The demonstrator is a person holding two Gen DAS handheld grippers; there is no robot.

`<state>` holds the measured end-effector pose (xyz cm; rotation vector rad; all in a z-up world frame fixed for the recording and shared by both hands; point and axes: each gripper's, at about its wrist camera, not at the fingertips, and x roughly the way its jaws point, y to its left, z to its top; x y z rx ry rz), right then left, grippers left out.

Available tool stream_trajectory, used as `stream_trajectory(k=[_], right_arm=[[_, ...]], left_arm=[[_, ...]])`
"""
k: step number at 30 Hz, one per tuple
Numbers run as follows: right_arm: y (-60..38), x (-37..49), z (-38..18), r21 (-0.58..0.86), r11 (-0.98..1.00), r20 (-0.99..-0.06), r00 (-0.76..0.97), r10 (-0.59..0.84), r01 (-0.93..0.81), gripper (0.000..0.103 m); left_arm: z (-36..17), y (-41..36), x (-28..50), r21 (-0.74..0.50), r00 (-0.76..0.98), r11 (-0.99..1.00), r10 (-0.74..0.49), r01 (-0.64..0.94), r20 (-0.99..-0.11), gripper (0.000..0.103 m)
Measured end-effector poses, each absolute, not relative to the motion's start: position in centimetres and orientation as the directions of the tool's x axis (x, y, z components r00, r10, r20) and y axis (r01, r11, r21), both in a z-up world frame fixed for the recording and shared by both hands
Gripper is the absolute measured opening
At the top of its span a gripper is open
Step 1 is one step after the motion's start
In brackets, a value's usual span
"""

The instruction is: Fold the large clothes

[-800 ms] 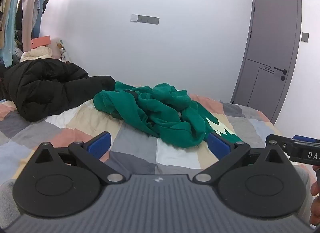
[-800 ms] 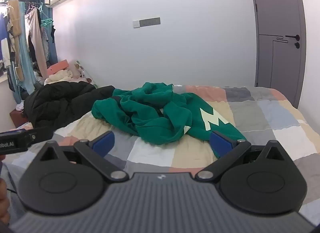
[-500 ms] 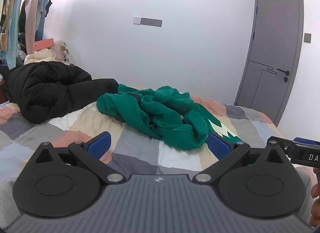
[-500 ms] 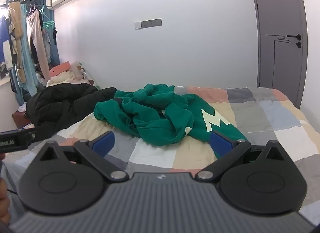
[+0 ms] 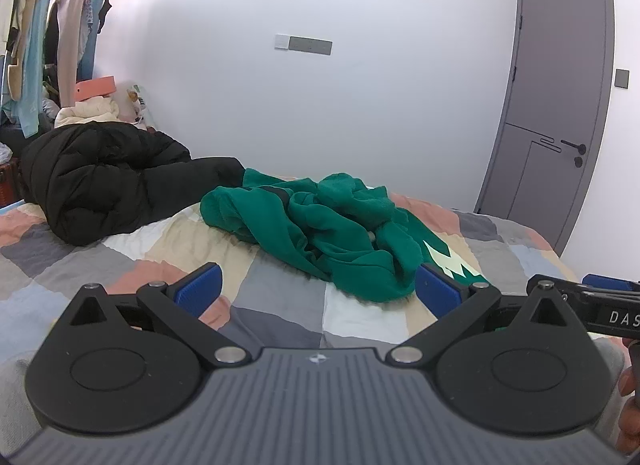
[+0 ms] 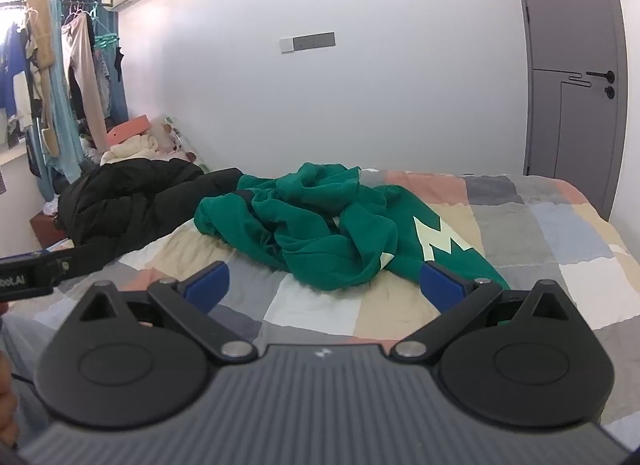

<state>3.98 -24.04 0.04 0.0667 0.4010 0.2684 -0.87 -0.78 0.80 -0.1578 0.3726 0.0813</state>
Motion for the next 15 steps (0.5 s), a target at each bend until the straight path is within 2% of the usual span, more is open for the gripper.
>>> stream_trajectory(k=[15], right_arm=[[-23.6,5.1,-1.1,0.119,0.966,-0.408,0.875,0.259,-0.231,0.103]], left_arm=[[0.3,0.2,0.3,-0.147,0.922,0.983,0.047,-0.111,-0.384,0.103]])
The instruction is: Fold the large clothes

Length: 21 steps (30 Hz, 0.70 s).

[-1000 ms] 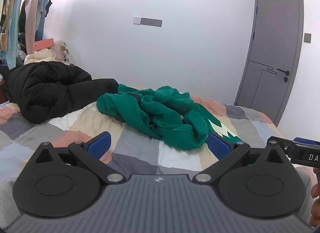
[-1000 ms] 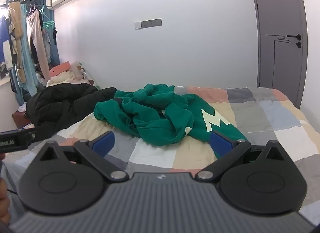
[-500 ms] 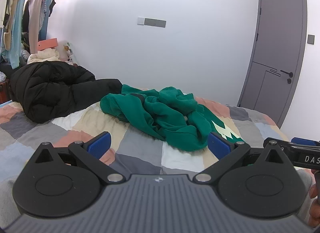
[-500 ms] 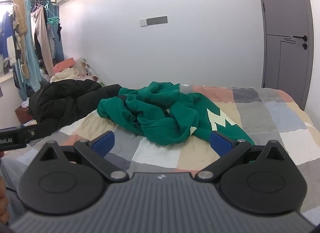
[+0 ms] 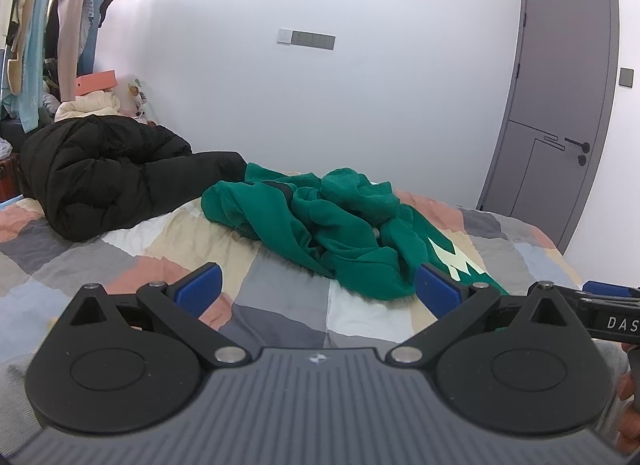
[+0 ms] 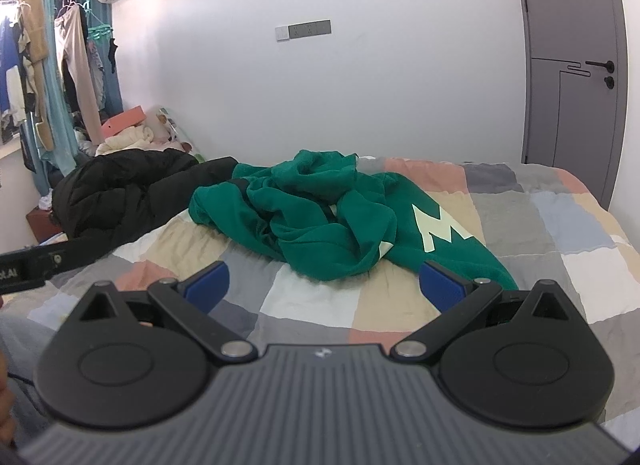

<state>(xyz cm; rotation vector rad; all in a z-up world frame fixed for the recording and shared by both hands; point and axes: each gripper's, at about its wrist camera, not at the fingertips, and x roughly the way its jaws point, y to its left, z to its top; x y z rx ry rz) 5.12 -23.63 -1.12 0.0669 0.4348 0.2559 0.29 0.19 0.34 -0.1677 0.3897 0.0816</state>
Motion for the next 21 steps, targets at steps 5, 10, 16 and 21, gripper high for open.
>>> stream_trajectory(k=[5,10,16,21], right_arm=[[-23.7,5.5,-1.3,0.121,0.966,-0.414,0.873,0.258,-0.228,0.103],[-23.8,5.8,-1.5,0.122,0.967,-0.420,0.872,0.253,-0.222,0.103],[-23.8,5.9,-1.5,0.124,0.968,-0.424,0.870,0.251,-0.219,0.103],[-23.9,6.0,-1.4,0.127,0.968,-0.425,0.870,0.250,-0.216,0.103]], left_arm=[[0.1,0.3,0.9,-0.152,0.918,0.982,0.046,-0.115,-0.393,0.103],[-0.2,0.4,1.4,-0.152,0.916,0.982,0.043,-0.113,-0.399,0.103],[-0.3,0.5,1.9,-0.153,0.914,0.982,0.040,-0.110,-0.403,0.103],[-0.4,0.5,2.0,-0.151,0.914,0.983,0.037,-0.107,-0.404,0.103]])
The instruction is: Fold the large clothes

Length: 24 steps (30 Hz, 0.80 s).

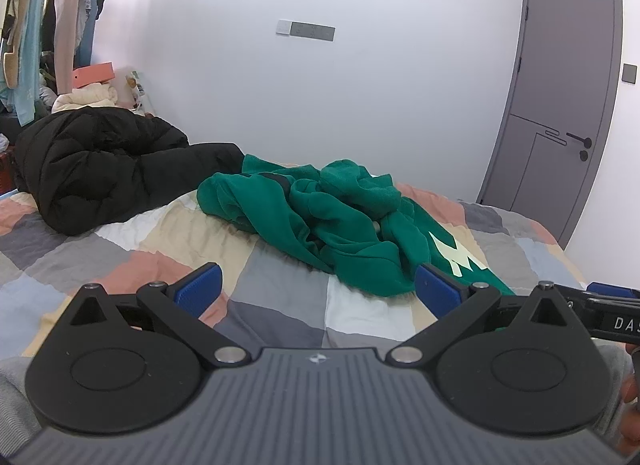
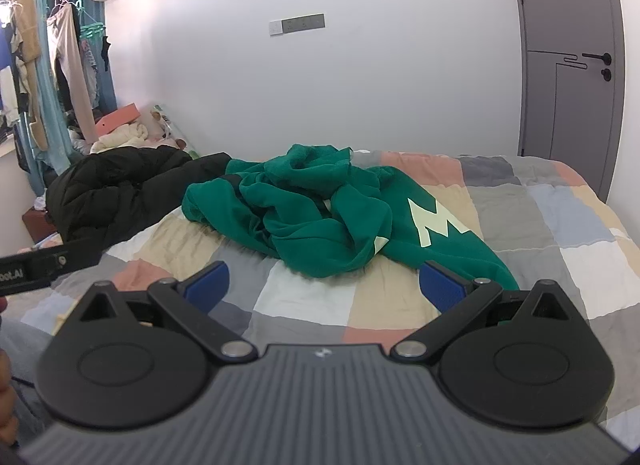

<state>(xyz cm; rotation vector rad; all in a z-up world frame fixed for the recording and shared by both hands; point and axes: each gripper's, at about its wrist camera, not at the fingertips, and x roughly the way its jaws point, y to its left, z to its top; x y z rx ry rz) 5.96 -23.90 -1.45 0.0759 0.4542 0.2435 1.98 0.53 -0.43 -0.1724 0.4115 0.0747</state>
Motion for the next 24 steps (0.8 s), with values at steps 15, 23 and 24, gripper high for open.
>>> stream_trajectory(k=[15,23,24], right_arm=[[-23.8,6.3,-1.5,0.128,0.968,-0.438,0.863,0.251,-0.216,0.103],[-23.8,6.7,-1.7,0.127,0.970,-0.446,0.862,0.242,-0.207,0.103],[-23.8,6.9,-1.8,0.131,0.970,-0.449,0.860,0.244,-0.206,0.103]], left_arm=[[-0.7,0.5,2.4,-0.151,0.913,0.983,0.030,-0.100,-0.406,0.103],[-1.0,0.6,3.2,-0.150,0.910,0.985,0.020,-0.090,-0.414,0.103],[-1.0,0.6,3.3,-0.150,0.910,0.985,0.019,-0.089,-0.415,0.103]])
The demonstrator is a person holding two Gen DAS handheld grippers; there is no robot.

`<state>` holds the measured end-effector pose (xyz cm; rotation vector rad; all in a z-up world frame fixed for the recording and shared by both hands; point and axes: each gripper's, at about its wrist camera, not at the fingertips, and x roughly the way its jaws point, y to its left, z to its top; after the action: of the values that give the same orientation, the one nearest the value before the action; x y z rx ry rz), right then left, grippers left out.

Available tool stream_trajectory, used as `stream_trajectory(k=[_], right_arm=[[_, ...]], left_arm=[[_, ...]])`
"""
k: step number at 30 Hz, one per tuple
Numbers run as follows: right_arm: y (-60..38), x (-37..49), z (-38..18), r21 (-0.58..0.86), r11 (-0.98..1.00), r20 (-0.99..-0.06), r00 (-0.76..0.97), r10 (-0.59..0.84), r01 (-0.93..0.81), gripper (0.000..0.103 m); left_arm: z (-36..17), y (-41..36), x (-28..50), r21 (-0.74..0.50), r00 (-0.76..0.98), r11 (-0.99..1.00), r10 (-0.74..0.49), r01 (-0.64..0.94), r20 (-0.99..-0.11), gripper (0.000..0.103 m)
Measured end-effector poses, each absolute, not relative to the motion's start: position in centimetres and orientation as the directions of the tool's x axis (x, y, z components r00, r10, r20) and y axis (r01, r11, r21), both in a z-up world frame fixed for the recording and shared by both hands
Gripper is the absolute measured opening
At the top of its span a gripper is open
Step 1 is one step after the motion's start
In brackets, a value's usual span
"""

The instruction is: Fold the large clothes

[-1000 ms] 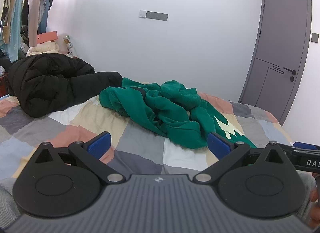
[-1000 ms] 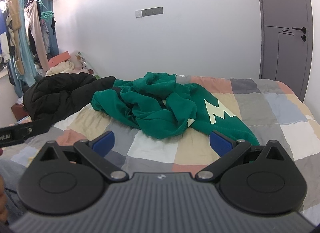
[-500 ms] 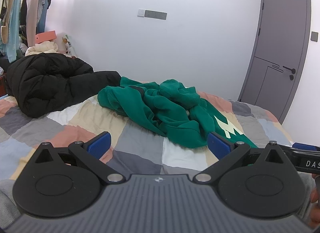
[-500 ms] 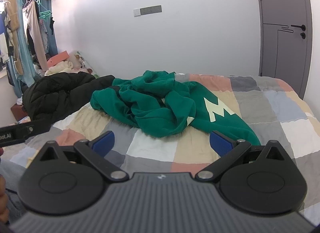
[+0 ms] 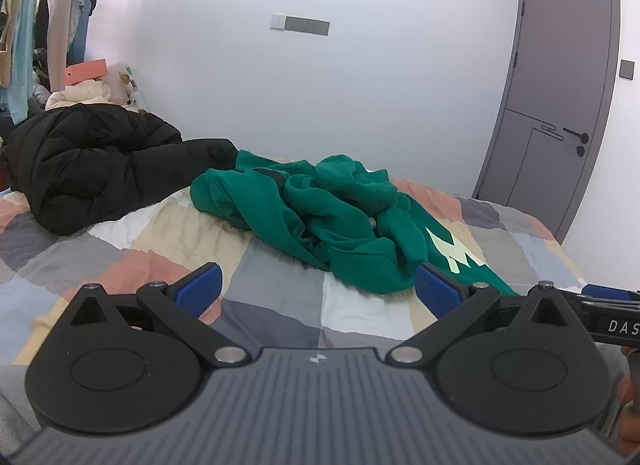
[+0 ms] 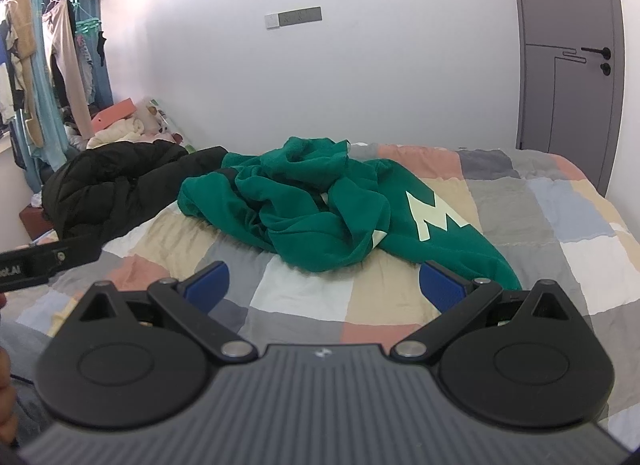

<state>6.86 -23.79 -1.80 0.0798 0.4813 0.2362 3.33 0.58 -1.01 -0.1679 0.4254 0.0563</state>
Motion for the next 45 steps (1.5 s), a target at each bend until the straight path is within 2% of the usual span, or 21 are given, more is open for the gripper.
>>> stream_trajectory(k=[16,26,30,36,43,45], right_arm=[[-23.1,11.7,-2.6,0.151,0.967,-0.493,0.832,0.254,-0.206,0.103],[-21.6,20.2,-2.0,0.186,0.964,-0.494,0.830,0.257,-0.188,0.103],[-20.5,24.8,-2.3,0.195,0.965,-0.488,0.837,0.249,-0.173,0.103],[-18.5,32.5,-4.5,0.209,0.964,-0.495,0.832,0.249,-0.164,0.103],[-16.0,39.8,-8.7,0.243,0.929,-0.455,0.813,0.365,-0.281,0.103],[-15.4,41.3,-10.0,0.234,0.924,-0.443,0.813,0.378,-0.302,0.103]], left_arm=[[-1.1,2.6,9.2,-0.163,0.907,0.982,0.017,-0.094,-0.422,0.103],[-2.6,5.0,19.2,-0.164,0.898,0.984,-0.010,-0.069,-0.439,0.103],[-4.6,6.5,24.3,-0.225,0.877,0.971,-0.039,-0.080,-0.479,0.103],[-10.0,7.1,31.4,-0.342,0.836,0.939,-0.154,-0.043,-0.527,0.103],[-16.7,6.6,36.1,-0.480,0.795,0.874,-0.342,0.073,-0.501,0.102],[-18.2,6.1,36.9,-0.534,0.775,0.838,-0.410,0.113,-0.481,0.097]])
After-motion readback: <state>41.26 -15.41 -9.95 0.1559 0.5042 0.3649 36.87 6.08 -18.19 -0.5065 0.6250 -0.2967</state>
